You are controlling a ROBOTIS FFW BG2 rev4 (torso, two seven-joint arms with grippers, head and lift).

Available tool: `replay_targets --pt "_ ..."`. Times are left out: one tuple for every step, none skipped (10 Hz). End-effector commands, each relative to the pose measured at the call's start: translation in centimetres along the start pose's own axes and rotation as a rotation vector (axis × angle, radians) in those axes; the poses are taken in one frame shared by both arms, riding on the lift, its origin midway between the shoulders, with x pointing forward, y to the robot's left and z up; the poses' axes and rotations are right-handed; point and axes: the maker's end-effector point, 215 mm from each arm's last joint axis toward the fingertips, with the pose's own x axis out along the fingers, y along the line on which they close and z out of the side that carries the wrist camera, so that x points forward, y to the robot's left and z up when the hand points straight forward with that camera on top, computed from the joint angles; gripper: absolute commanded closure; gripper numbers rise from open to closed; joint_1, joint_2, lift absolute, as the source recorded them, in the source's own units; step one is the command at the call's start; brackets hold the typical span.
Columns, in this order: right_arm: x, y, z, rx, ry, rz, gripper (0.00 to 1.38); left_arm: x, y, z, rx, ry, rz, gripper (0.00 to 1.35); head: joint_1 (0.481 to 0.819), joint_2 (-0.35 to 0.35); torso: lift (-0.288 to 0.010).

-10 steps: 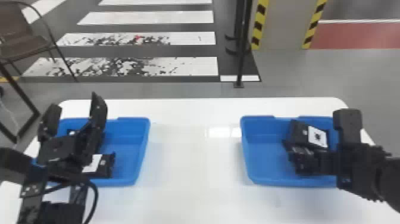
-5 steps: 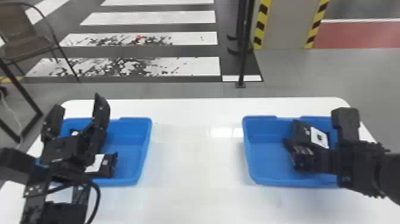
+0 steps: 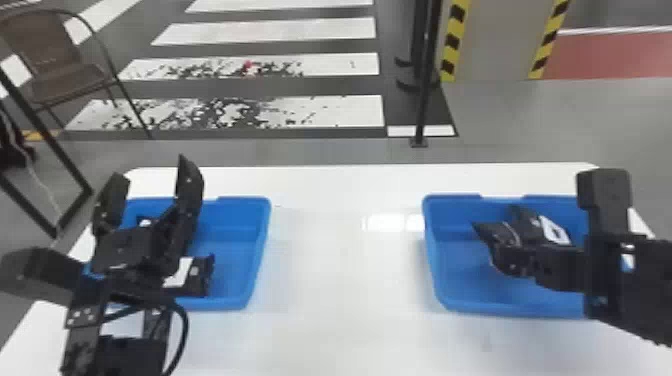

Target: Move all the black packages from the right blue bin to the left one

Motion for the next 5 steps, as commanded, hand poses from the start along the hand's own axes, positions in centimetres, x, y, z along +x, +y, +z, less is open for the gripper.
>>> replay_targets --pt "-1.8 1.8 2.7 -0.03 -0.092 0.037 1.12 0.1 -0.4 0.7 -0.007 -0.016 -0.006 0.15 0.695 0.107 -0.154" --pt "-2.5 3.1 5.0 -0.051 -0.164 0.082 1.12 0.1 -0.9 1.3 -0.02 -0.022 -0.012 0.15 0.695 0.112 -0.154" --pt "-3.1 4.7 7.7 -0.062 -0.251 0.155 1.12 0.1 -1.4 1.7 -0.053 -0.016 -0.019 0.15 0.695 0.123 -0.154" --pt "-3.2 6.6 10.4 -0.073 -0.343 0.247 1.12 0.3 -2.4 1.4 -0.117 0.01 -0.036 0.16 0.695 0.135 -0.154" --pt "-3.1 8.4 13.6 -0.126 -0.432 0.344 1.12 0.5 -4.5 -0.7 -0.209 0.105 -0.081 0.16 0.694 0.145 -0.154"
